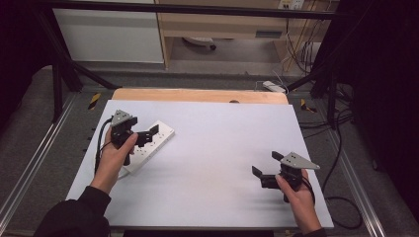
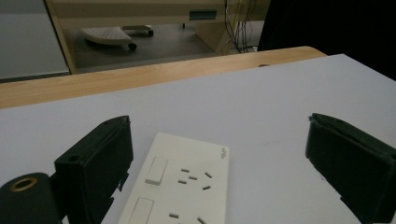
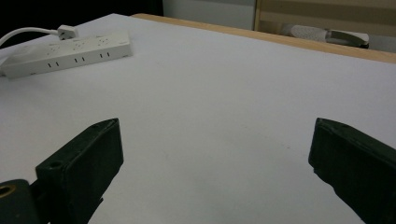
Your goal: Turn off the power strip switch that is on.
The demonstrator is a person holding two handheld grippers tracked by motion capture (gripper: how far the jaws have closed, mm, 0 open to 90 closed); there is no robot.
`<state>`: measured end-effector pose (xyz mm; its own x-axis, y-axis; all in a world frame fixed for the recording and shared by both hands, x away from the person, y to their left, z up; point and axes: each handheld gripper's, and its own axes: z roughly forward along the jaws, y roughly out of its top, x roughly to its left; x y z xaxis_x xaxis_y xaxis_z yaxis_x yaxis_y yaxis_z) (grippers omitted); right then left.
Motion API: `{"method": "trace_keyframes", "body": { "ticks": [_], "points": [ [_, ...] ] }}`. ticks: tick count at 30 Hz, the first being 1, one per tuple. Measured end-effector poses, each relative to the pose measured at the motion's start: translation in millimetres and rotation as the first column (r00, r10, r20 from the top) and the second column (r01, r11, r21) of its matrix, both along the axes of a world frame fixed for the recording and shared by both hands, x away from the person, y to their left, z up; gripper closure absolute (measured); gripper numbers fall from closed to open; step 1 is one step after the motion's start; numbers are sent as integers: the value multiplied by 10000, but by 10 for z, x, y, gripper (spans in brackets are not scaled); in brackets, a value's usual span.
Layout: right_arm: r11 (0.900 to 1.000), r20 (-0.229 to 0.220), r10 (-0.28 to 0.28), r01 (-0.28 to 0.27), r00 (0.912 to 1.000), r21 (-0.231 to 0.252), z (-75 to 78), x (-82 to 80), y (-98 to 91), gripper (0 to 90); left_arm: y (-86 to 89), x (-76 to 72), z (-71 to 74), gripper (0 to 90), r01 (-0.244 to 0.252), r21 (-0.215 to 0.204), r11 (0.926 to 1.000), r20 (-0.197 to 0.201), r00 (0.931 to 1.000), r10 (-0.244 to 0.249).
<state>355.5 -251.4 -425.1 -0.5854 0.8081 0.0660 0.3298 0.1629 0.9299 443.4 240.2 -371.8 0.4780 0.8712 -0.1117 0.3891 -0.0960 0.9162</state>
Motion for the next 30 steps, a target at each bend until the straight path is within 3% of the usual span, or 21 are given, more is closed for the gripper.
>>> {"method": "trace_keyframes", "body": {
  "ticks": [17,21,25,30],
  "points": [
    [10000,-26,28,-27,10000,14,0,0,7,32,167,-579,142,61,396,-208,9990,625,9973,-382],
    [10000,-46,32,-32,10000,-14,-2,0,11,32,229,-678,153,57,402,-214,9990,649,9971,-388],
    [10000,-38,24,-24,10000,-39,-3,1,11,32,285,-777,165,57,433,-576,9974,610,9973,-398],
    [10000,-32,20,-21,10000,-53,-5,3,11,32,319,-900,147,57,440,-641,9970,646,9971,-398]
  ]
}}
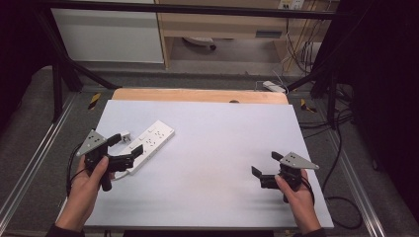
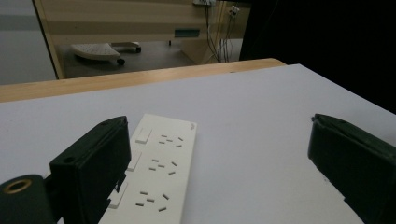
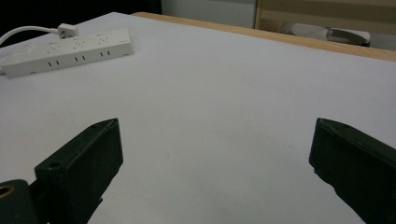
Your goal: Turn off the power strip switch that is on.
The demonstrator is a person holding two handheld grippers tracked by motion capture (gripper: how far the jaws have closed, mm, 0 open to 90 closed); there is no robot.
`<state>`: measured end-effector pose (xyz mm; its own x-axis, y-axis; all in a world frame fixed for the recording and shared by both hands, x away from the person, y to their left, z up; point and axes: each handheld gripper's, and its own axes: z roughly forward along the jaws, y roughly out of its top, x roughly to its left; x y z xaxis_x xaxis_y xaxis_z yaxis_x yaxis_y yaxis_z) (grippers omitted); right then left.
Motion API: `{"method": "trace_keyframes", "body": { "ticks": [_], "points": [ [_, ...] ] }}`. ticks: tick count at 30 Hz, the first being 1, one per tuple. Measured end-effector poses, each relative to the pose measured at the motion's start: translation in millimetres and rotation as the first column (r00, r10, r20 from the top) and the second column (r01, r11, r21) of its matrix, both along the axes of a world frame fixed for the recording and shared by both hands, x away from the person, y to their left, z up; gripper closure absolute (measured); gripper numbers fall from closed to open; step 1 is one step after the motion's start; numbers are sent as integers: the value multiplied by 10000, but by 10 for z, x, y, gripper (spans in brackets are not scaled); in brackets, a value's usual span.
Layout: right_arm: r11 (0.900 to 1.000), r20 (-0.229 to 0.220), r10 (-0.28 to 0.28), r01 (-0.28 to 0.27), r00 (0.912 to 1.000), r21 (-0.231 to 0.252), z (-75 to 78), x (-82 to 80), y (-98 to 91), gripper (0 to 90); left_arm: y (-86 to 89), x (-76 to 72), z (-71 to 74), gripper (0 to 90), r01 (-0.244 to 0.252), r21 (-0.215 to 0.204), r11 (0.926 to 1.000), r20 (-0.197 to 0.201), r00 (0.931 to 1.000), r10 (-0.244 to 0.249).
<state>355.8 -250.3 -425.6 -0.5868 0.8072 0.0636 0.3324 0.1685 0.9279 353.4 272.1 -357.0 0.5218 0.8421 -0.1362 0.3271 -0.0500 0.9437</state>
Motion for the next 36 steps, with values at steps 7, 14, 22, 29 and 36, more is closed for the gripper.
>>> {"method": "trace_keyframes", "body": {
  "ticks": [7,14,22,29,36],
  "points": [
    [10000,-1,-10,10,10000,-3,-1,0,0,32,-24,-148,-91,57,236,37,9997,-122,9996,-236],
    [10000,-1,-15,15,10000,-14,-1,0,0,32,-91,-245,-213,57,446,77,9990,-284,9986,-443],
    [10000,-7,-24,24,10000,-21,1,-3,-1,32,-209,-300,-361,63,777,392,9962,-544,9957,-755],
    [10000,-9,-49,49,10000,-51,1,-6,0,31,-321,-368,-499,66,1140,724,9908,-832,9907,-1079],
    [9993,-223,-182,174,9996,-345,-25,5,11,28,-386,-431,-583,69,1315,978,9865,-1029,9873,-1214]
  ]
}}
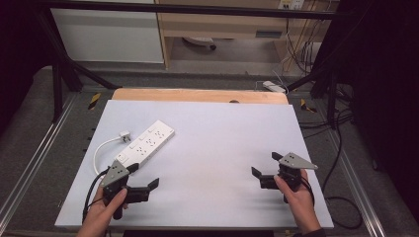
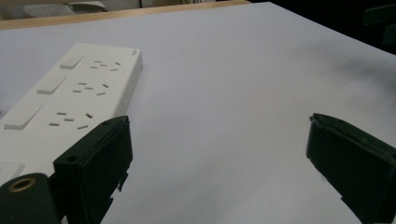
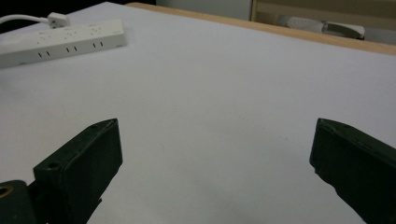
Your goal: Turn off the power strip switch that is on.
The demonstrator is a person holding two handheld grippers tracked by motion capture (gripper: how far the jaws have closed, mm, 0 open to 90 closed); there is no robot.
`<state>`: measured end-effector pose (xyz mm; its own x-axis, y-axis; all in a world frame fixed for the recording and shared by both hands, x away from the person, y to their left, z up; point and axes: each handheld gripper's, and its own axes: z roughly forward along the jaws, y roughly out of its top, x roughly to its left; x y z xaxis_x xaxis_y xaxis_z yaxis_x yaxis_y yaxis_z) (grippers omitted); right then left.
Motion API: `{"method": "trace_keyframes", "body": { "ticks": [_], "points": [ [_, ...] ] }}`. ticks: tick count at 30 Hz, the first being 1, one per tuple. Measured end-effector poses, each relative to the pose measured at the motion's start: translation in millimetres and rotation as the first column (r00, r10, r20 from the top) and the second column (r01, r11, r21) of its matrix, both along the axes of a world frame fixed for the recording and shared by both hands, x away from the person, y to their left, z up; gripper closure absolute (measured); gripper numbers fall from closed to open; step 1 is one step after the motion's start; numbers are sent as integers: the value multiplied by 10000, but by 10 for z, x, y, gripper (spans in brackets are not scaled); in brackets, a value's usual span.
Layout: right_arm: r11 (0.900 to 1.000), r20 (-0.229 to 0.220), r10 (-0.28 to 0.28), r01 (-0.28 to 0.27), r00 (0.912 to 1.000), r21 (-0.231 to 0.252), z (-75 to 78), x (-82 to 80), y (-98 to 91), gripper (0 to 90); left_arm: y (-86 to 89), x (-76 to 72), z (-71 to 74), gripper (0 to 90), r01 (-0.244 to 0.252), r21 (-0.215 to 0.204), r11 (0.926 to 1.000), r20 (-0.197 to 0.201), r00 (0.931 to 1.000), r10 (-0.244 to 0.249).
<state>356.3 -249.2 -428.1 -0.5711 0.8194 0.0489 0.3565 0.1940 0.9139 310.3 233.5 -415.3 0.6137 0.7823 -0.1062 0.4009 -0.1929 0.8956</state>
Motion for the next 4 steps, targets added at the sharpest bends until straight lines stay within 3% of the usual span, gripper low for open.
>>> {"method": "trace_keyframes", "body": {
  "ticks": [4],
  "points": [
    [9949,-892,-510,428,9947,-914,-119,50,6,32,-11,-16,-17,66,-124,281,9995,149,9998,120]
  ]
}}
